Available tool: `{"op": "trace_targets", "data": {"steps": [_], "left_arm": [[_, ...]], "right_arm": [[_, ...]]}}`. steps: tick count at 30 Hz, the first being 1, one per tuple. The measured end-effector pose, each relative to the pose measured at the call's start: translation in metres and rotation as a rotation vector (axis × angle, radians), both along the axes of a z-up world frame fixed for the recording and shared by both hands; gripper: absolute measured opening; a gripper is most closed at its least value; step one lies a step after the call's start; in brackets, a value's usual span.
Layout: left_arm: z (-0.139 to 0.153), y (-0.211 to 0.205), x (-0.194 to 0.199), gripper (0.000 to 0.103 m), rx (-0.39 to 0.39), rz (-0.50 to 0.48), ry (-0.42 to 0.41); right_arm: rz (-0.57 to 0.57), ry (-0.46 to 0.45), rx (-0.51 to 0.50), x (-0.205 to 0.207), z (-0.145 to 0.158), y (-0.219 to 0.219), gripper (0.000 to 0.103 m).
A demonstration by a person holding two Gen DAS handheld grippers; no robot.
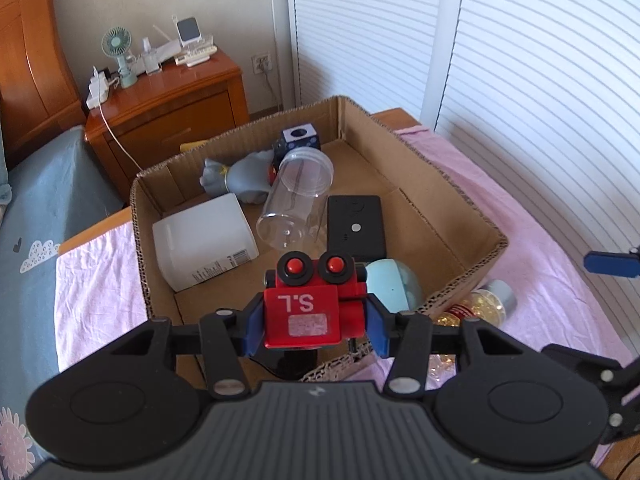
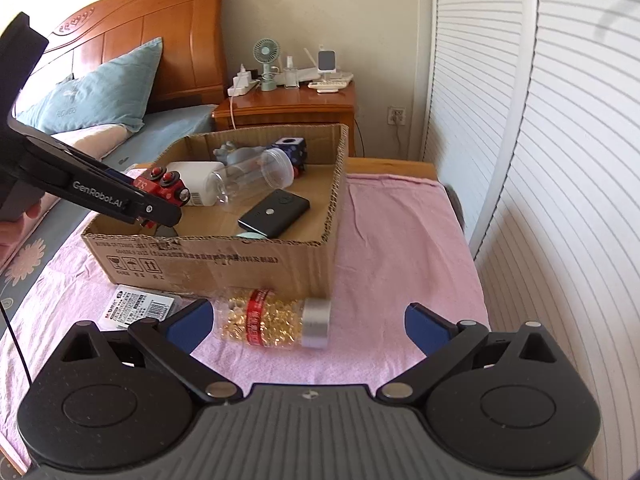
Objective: Organize rigid objects
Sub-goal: 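Release black power bank into box with right tool while left tool drops red robot there, then move left tool to clear battery card pack while right tool moves to gold capsule bottle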
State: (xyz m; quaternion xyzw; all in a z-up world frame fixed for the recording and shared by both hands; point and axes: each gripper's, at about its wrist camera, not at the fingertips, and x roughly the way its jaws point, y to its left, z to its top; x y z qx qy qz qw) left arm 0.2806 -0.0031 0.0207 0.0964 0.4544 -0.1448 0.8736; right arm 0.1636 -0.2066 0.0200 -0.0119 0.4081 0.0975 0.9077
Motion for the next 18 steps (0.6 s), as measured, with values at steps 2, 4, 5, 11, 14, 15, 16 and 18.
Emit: {"op": "trace_targets", "data": {"steps": [2, 4, 5, 11, 14, 15, 16, 18], "left_arm": [[-0.006, -0.002, 0.005, 0.05, 0.01, 0.011, 0.008], [-0.008, -0.004, 0.007, 0.064, 0.019, 0.024, 0.001], [-0.008, -0.005, 0.007, 0.072, 0.019, 0.028, -0.003], [0.005, -0.004, -0.006, 0.092, 0.018, 0.037, -0.043], [0.012, -0.002, -0.015, 0.092, 0.022, 0.05, -0.031], [0.015, 0.0, -0.019, 0.093, 0.023, 0.057, -0.025], [0.018, 0.001, -0.023, 0.093, 0.021, 0.063, -0.018], [0.025, 0.006, -0.033, 0.094, 0.015, 0.077, -0.003]], "right_arm": [[-0.008, 0.009, 0.008, 0.001, -0.004, -0.003, 0.103], [-0.009, 0.015, 0.012, 0.001, -0.006, -0.004, 0.103], [-0.009, 0.018, 0.012, 0.001, -0.007, -0.004, 0.103], [-0.001, 0.014, 0.012, -0.001, -0.005, -0.002, 0.103], [-0.002, 0.006, 0.021, -0.004, -0.001, -0.002, 0.103], [0.0, 0.003, 0.025, -0.006, 0.0, -0.002, 0.103], [0.002, 0.0, 0.028, -0.008, 0.001, -0.001, 0.103], [0.01, -0.005, 0.032, -0.011, 0.003, 0.001, 0.103]]}}
